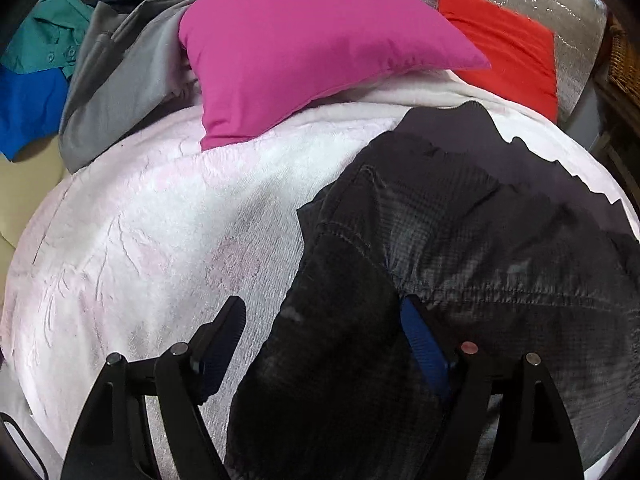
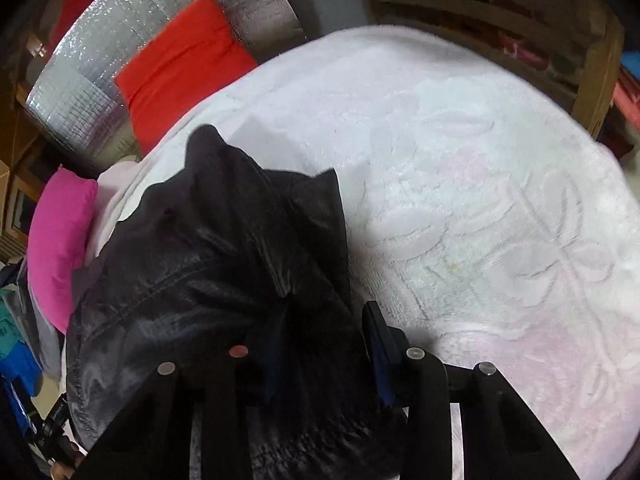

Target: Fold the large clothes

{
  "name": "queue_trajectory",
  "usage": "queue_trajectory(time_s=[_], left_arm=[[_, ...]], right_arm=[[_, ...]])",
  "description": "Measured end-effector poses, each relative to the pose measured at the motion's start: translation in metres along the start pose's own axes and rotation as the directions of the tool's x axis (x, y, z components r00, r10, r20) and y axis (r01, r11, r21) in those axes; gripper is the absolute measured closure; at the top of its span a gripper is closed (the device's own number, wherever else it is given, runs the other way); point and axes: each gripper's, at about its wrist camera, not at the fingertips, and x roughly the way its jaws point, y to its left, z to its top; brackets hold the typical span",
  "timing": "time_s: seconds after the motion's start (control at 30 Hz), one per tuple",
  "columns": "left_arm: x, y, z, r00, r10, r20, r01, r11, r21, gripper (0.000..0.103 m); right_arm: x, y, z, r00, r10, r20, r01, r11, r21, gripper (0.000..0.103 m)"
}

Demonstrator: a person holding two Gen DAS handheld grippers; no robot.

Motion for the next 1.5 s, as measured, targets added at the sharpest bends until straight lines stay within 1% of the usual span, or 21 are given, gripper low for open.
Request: queue_trajectory(time_s=[0.07, 0.1, 0.2, 0.23, 0.3, 0.33, 0.4, 0.47, 0.53, 0.57, 0.67, 0.73, 0.87, 0.93, 1.07, 1.13, 1.2, 1.3, 1.37, 1.43, 1.5], left_arm=[[-0.005, 0.005, 0.002, 1.0, -0.004, -0.011, 0.004, 1.0, -0.022, 0.022], [-0.01, 0.006, 0.003, 1.0, 0.008, -0.002, -0.008, 1.0, -0.027, 0.022], [-0.035, 0.004, 0.001, 0.993, 0.065, 0.096, -0.066, 0.998, 0.008, 0.022], [-0.044, 0.002, 0.0, 0.988, 0.082, 0.133, -0.087, 0.996, 0.027, 0.022], [-0.063, -0.003, -0.009, 0.973, 0.106, 0.205, -0.122, 0.99, 0.066, 0.022], [-0.068, -0.005, -0.012, 0.971, 0.103, 0.216, -0.122, 0.99, 0.077, 0.022], [-0.079, -0.005, -0.024, 0.976, 0.047, 0.21, -0.07, 0.992, 0.103, 0.022], [-0.086, -0.004, -0.038, 0.985, -0.061, 0.164, 0.042, 0.993, 0.113, 0.022], [-0.088, 0.0, -0.048, 0.981, -0.162, 0.102, 0.154, 0.985, 0.083, 0.022], [-0.086, 0.003, -0.053, 0.975, -0.213, 0.06, 0.21, 0.976, 0.052, 0.022], [-0.079, 0.015, -0.069, 0.954, -0.299, -0.014, 0.298, 0.953, -0.052, 0.022], [-0.076, 0.025, -0.076, 0.943, -0.33, -0.038, 0.323, 0.938, -0.124, 0.022], [-0.068, 0.044, -0.09, 0.913, -0.405, -0.059, 0.371, 0.88, -0.298, 0.022], [-0.063, 0.044, -0.096, 0.897, -0.436, -0.076, 0.388, 0.856, -0.341, 0.022], [-0.049, 0.034, -0.1, 0.864, -0.49, -0.112, 0.416, 0.822, -0.388, 0.022], [-0.041, 0.034, -0.096, 0.856, -0.507, -0.101, 0.425, 0.802, -0.419, 0.022], [-0.035, 0.033, -0.093, 0.852, -0.516, -0.087, 0.428, 0.783, -0.45, 0.022], [-0.029, 0.032, -0.088, 0.853, -0.519, -0.052, 0.429, 0.755, -0.496, 0.022], [-0.026, 0.03, -0.084, 0.852, -0.524, -0.023, 0.44, 0.737, -0.513, 0.022], [-0.021, 0.027, -0.078, 0.853, -0.522, -0.012, 0.441, 0.733, -0.518, 0.022], [-0.017, 0.027, -0.075, 0.852, -0.523, 0.007, 0.444, 0.716, -0.54, 0.022]], right_arm=[[-0.017, 0.002, -0.003, 0.999, 0.003, 0.042, -0.002, 1.0, -0.006, 0.062], [-0.024, 0.002, -0.004, 0.998, 0.002, 0.059, -0.001, 1.0, -0.007, 0.06], [-0.052, -0.001, -0.012, 0.99, 0.053, 0.128, -0.055, 0.998, 0.015, 0.041], [-0.058, -0.001, -0.013, 0.986, 0.078, 0.147, -0.082, 0.996, 0.02, 0.038], [-0.069, 0.001, -0.018, 0.979, 0.126, 0.162, -0.131, 0.991, 0.019, 0.037], [-0.073, 0.002, -0.022, 0.975, 0.157, 0.155, -0.162, 0.986, 0.024, 0.037], [-0.078, 0.004, -0.032, 0.962, 0.243, 0.123, -0.25, 0.967, 0.045, 0.036], [-0.077, 0.008, -0.047, 0.945, 0.316, 0.08, -0.321, 0.945, 0.061, 0.036], [-0.075, 0.015, -0.062, 0.933, 0.359, 0.038, -0.361, 0.929, 0.077, 0.033], [-0.073, 0.017, -0.069, 0.924, 0.381, 0.015, -0.381, 0.92, 0.095, 0.033], [-0.06, 0.02, -0.089, 0.893, 0.448, -0.048, -0.435, 0.885, 0.163, 0.032], [-0.052, 0.023, -0.1, 0.886, 0.459, -0.073, -0.438, 0.877, 0.2, 0.032], [-0.033, 0.018, -0.119, 0.873, 0.479, -0.091, -0.439, 0.854, 0.279, 0.032], [-0.027, 0.011, -0.126, 0.873, 0.48, -0.085, -0.428, 0.839, 0.336, 0.032], [-0.014, -0.005, -0.125, 0.892, 0.451, -0.041, -0.395, 0.819, 0.417, 0.032], [-0.009, -0.01, -0.122, 0.899, 0.438, -0.012, -0.389, 0.81, 0.438, 0.03], [-0.003, -0.011, -0.118, 0.898, 0.441, 0.001, -0.391, 0.795, 0.463, 0.029], [0.001, -0.014, -0.113, 0.895, 0.445, 0.042, -0.409, 0.778, 0.477, 0.028], [0.004, -0.014, -0.109, 0.886, 0.459, 0.064, -0.429, 0.759, 0.49, 0.026], [0.007, -0.013, -0.104, 0.881, 0.466, 0.082, -0.442, 0.748, 0.496, 0.026], [0.011, -0.01, -0.101, 0.882, 0.46, 0.1, -0.444, 0.742, 0.501, 0.026]])
